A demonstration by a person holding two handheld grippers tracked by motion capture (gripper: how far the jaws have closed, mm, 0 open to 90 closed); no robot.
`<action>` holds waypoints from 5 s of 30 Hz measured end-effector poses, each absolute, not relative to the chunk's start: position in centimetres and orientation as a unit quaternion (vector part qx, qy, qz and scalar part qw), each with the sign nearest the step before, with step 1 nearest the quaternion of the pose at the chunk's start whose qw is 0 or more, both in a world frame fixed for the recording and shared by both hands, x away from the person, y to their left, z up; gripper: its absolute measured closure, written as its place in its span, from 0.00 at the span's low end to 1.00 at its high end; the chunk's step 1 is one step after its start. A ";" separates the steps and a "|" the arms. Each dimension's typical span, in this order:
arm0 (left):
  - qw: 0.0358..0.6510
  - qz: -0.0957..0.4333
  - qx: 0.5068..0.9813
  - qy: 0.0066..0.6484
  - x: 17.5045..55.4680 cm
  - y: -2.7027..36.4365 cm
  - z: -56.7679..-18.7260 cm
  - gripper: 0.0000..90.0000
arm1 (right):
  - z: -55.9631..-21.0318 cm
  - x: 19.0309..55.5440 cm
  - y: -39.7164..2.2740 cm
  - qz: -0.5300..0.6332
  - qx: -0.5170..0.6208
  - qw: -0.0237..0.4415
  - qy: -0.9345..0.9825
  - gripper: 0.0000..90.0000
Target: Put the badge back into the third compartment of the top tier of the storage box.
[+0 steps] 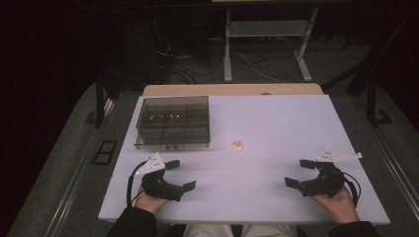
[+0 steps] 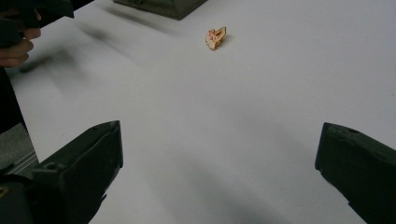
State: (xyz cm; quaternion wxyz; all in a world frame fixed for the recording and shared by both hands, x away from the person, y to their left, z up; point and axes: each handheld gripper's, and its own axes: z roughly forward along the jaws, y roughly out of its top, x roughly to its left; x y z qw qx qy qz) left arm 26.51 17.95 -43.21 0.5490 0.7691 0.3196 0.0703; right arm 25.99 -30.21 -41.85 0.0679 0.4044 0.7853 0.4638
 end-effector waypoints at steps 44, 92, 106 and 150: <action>0.545 0.064 0.770 0.326 26.4 17.9 -43.4 0.00 | -40.9 26.5 -28.3 0.446 0.378 0.049 0.810 0.00; 0.550 0.062 0.767 0.325 26.6 17.9 -43.5 0.00 | -38.1 30.4 -24.6 0.428 0.331 0.014 0.841 0.00; 0.556 0.068 0.760 0.330 26.6 17.9 -43.5 0.00 | -37.7 32.5 -23.1 0.415 0.322 0.000 0.851 0.00; 0.560 0.076 0.756 0.330 26.6 18.2 -43.3 0.00 | -37.3 37.6 -20.0 0.424 0.314 -0.011 0.850 0.00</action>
